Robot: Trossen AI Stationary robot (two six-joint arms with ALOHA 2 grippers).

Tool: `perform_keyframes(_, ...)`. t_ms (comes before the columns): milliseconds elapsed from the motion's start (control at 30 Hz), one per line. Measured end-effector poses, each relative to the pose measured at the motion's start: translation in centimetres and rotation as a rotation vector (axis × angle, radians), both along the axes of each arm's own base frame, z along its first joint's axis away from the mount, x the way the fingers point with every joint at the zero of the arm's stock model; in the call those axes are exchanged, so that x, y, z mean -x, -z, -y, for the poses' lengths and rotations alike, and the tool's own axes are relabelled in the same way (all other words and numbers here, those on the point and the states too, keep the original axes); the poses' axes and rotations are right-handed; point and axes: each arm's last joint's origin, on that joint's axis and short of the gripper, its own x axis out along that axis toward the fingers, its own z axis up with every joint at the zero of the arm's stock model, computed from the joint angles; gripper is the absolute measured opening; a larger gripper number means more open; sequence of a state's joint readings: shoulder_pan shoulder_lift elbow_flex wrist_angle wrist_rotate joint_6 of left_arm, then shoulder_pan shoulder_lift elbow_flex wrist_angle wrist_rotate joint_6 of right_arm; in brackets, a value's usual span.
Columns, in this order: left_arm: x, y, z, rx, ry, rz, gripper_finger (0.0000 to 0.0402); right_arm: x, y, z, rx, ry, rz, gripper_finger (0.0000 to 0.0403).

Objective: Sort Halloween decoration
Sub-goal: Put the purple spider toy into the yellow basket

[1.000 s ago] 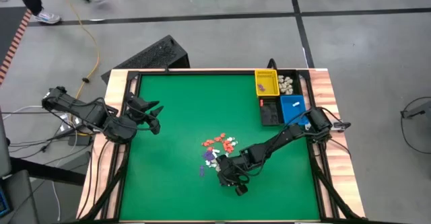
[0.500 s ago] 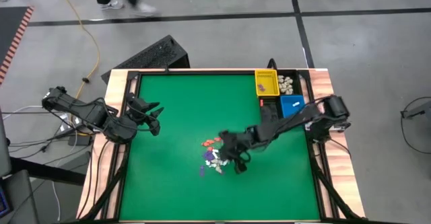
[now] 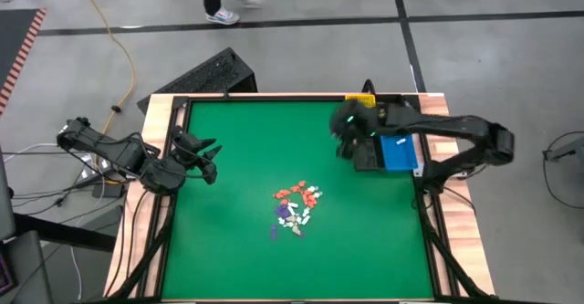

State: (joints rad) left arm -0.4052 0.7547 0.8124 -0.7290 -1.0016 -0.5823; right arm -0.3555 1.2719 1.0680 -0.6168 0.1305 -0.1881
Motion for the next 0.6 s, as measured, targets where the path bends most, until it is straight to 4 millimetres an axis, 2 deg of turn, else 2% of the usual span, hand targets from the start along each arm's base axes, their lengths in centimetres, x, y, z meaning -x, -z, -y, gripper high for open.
perform_keyframes(167, 0.0, 0.0, 0.0, -0.03, -0.002, -0.014, 0.0115, 5.6, 0.4, 3.4, 0.028, 0.361, 0.03, 0.0021)
perform_keyframes(300, 0.0, -0.1, -0.1, -0.038, -0.03, 0.001, 0.0115, 8.8, 0.5, 5.1, 0.029, 0.593, 0.083, 0.0021)
perform_keyframes(467, 0.1, -0.1, -0.1, -0.025, -0.043, 0.019, 0.0115, 10.1, 1.5, 7.0, -0.028, 0.719, 0.091, 0.0021)
perform_keyframes(600, 0.1, -0.1, -0.1, -0.026, -0.046, 0.02, 0.0115, 9.4, 3.6, 8.5, -0.119, 0.696, 0.061, 0.0021)
